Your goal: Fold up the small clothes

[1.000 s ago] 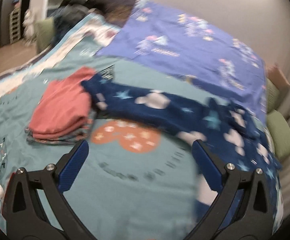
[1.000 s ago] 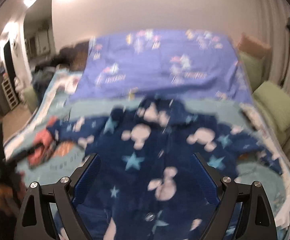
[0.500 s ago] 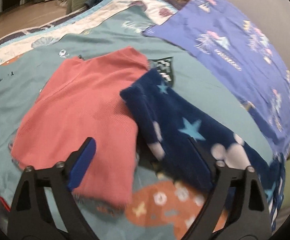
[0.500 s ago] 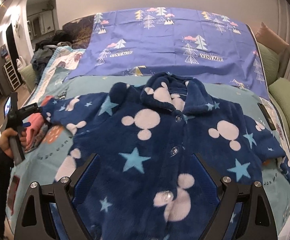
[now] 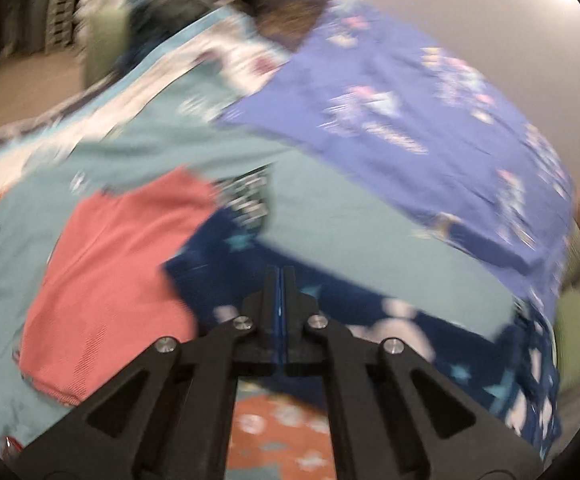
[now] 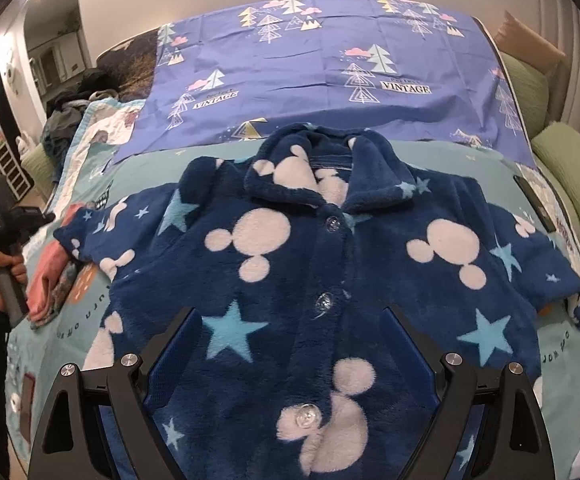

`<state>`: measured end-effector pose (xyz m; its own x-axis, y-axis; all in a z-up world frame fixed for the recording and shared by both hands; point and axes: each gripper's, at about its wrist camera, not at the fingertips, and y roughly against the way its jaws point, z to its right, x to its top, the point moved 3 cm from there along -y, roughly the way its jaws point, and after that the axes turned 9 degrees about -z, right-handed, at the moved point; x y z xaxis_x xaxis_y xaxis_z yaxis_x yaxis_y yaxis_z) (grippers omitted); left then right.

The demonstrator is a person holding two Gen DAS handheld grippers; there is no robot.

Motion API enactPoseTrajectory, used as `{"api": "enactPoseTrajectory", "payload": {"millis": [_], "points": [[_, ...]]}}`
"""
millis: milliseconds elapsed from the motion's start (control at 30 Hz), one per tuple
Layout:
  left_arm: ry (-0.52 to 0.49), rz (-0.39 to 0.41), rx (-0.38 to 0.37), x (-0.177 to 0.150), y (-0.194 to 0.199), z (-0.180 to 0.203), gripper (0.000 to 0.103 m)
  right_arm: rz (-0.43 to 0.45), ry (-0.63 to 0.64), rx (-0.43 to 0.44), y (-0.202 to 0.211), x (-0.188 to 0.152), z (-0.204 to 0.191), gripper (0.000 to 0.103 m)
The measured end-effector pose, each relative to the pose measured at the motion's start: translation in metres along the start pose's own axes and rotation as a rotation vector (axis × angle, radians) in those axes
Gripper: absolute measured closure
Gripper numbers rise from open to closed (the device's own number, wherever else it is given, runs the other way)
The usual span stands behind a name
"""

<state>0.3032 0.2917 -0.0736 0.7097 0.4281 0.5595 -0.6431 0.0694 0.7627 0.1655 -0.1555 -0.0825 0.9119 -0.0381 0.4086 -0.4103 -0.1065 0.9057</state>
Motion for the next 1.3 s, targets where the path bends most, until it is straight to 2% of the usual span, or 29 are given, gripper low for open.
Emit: {"api": "enactPoseTrajectory", "payload": {"millis": [67, 133, 167, 200, 233, 267, 333, 367, 433, 500, 533, 567, 633, 667, 733, 833, 1000, 1167, 1233, 1300], "points": [[-0.066, 0.015, -0.031, 0.001, 0.016, 0.029, 0.102, 0.003, -0.008, 0.005, 0.003, -0.002, 0.003, 0.011], [-0.082, 0.022, -0.003, 0.004, 0.023, 0.040, 0.093, 0.009, -0.014, 0.004, 0.007, -0.007, 0.007, 0.011], [-0.079, 0.019, 0.029, 0.006, 0.021, 0.037, 0.062, 0.012, -0.015, 0.004, 0.010, -0.011, 0.010, 0.011], [-0.065, 0.016, 0.069, 0.008, 0.017, 0.029, 0.025, 0.013, -0.016, 0.003, 0.012, -0.014, 0.013, 0.011], [-0.036, 0.018, 0.116, 0.009, 0.010, 0.017, 0.016, 0.013, -0.019, -0.001, 0.014, -0.017, 0.016, 0.011], [-0.003, 0.019, 0.160, 0.009, 0.002, 0.001, 0.015, 0.011, -0.021, -0.005, 0.015, -0.020, 0.019, 0.011], [0.061, -0.034, 0.214, 0.009, -0.021, -0.032, 0.016, -0.002, -0.031, -0.018, 0.015, -0.025, 0.027, 0.011], [0.101, -0.070, 0.219, 0.007, -0.033, -0.048, 0.020, -0.011, -0.036, -0.024, 0.014, -0.027, 0.031, 0.011], [0.208, -0.137, 0.191, 0.001, -0.055, -0.076, 0.030, -0.027, -0.052, -0.031, 0.010, -0.028, 0.038, 0.011], [0.290, -0.179, 0.124, -0.004, -0.072, -0.091, 0.047, -0.037, -0.071, -0.030, 0.006, -0.028, 0.043, 0.011], [0.312, -0.195, 0.102, -0.004, -0.080, -0.095, 0.049, -0.042, -0.081, -0.026, 0.004, -0.028, 0.044, 0.011], [0.316, -0.194, 0.110, -0.003, -0.084, -0.097, 0.051, -0.046, -0.091, -0.019, 0.001, -0.027, 0.045, 0.011], [0.282, -0.162, 0.158, 0.002, -0.087, -0.092, 0.070, -0.052, -0.101, -0.011, -0.002, -0.026, 0.044, 0.011], [0.257, -0.157, 0.179, 0.005, -0.086, -0.089, 0.089, -0.055, -0.099, -0.008, -0.004, -0.025, 0.043, 0.011], [0.230, -0.134, 0.167, 0.012, -0.080, -0.081, 0.093, -0.059, -0.089, -0.010, -0.006, -0.025, 0.040, 0.011], [0.152, -0.056, 0.083, 0.015, -0.052, -0.049, 0.093, -0.059, -0.069, -0.024, -0.009, -0.025, 0.037, 0.011], [-0.052, 0.025, -0.095, 0.010, 0.011, 0.039, 0.093, -0.053, -0.089, 0.009, -0.005, -0.024, 0.037, 0.011], [-0.298, 0.050, -0.330, -0.032, 0.077, 0.151, 0.093, -0.010, -0.103, 0.028, 0.012, -0.022, 0.040, 0.011], [-0.396, 0.031, -0.433, -0.063, 0.096, 0.193, 0.093, 0.011, -0.110, 0.019, 0.020, -0.021, 0.046, 0.011], [-0.451, 0.001, -0.498, -0.089, 0.104, 0.223, 0.093, 0.026, -0.130, 0.002, 0.026, -0.022, 0.057, 0.011]]}}
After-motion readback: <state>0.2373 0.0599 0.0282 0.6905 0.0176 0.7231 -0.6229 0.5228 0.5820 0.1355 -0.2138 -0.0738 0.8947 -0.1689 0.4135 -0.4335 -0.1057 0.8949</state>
